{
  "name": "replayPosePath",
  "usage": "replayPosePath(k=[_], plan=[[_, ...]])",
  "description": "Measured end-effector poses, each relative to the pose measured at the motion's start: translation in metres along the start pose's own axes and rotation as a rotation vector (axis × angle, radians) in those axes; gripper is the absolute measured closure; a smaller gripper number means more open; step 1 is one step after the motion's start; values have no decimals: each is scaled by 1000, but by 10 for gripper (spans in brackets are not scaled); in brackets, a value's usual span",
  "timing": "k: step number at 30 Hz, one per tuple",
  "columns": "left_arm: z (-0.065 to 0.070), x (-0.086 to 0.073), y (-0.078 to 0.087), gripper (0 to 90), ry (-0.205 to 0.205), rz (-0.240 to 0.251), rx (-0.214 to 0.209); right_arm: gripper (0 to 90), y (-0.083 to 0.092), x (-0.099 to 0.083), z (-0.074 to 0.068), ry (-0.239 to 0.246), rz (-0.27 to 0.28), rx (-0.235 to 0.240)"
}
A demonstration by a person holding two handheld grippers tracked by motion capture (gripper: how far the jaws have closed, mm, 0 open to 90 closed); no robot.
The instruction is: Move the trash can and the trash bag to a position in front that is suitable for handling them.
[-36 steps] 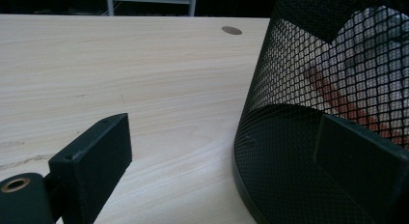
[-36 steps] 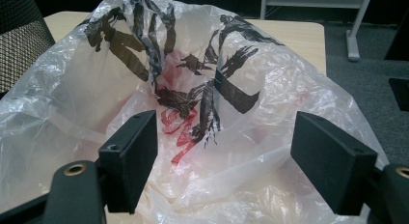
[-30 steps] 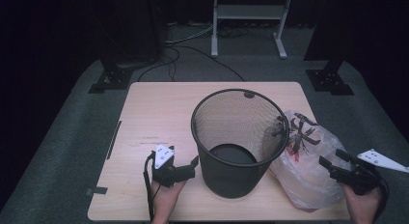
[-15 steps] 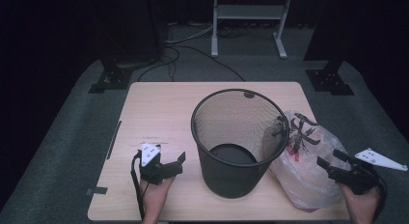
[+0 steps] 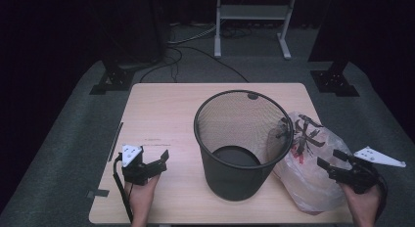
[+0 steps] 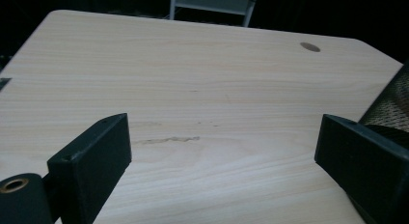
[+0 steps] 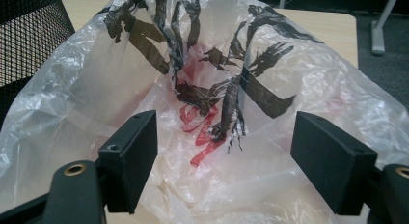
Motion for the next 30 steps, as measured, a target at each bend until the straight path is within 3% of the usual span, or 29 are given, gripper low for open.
replayPosePath(k=[11, 16, 22, 30], plan=[[-13, -2, 1, 46, 21, -2, 28, 239, -17, 9, -10, 39, -56, 12], [-14, -5, -2, 46, 25, -11, 29, 239, -32, 10, -15, 59, -110, 5], [-12, -5, -3, 46, 20, -13, 25, 239, -52, 5, -13, 69, -188, -13], [-11, -6, -5, 46, 20, -18, 21, 241, -74, -5, -6, 55, -250, -47]])
Point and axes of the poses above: each handheld gripper's, and its own axes: y roughly backward along the jaws, x roughly out of its top, z roughly to its right, the point moved 5 cm from there along -y, roughly forward along the jaws, and after that the axes turned 15 degrees about -z, right-handed, at the moved point
